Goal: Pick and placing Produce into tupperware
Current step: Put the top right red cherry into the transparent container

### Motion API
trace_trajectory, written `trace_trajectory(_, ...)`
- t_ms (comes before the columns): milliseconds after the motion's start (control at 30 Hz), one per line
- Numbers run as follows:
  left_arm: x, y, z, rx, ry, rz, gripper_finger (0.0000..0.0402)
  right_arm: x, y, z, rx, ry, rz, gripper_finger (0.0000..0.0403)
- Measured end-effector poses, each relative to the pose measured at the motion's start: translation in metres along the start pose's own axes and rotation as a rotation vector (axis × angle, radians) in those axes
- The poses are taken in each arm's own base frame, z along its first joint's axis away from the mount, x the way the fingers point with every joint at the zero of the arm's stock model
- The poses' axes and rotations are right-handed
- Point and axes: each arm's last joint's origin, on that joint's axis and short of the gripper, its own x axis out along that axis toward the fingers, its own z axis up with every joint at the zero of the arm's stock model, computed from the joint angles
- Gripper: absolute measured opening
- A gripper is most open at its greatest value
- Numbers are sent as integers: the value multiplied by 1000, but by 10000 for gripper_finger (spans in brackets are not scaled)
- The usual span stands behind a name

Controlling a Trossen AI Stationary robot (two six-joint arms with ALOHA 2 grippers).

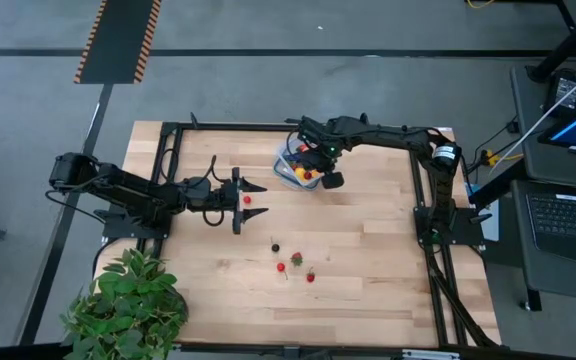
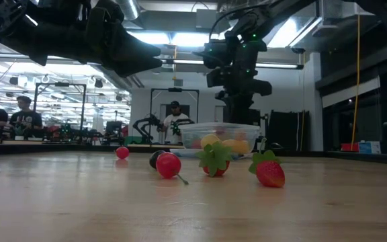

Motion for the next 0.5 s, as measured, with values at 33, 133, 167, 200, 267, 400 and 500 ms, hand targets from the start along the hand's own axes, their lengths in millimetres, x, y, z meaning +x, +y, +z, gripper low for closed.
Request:
trace_trajectory(33,0,0,0,0,0,0,267,0,0,0,6,0,0,9)
trace_trajectory(133,0,0,0,0,0,0,267,0,0,0,51,0,0,11)
trace_trajectory(167,0,0,0,0,0,0,267,0,0,0,63,0,0,11)
trace_trajectory(200,0,0,0,0,0,0,267,0,0,0,79,0,0,12)
trace_trajectory(267,0,0,0,0,0,0,267,0,0,0,91,-1,0,13)
trace_trajectory(400,0,0,0,0,0,0,267,0,0,0,109,0,1,14)
trace_trajectory(500,0,0,0,0,0,0,267,0,1,1,108,-1,3,26)
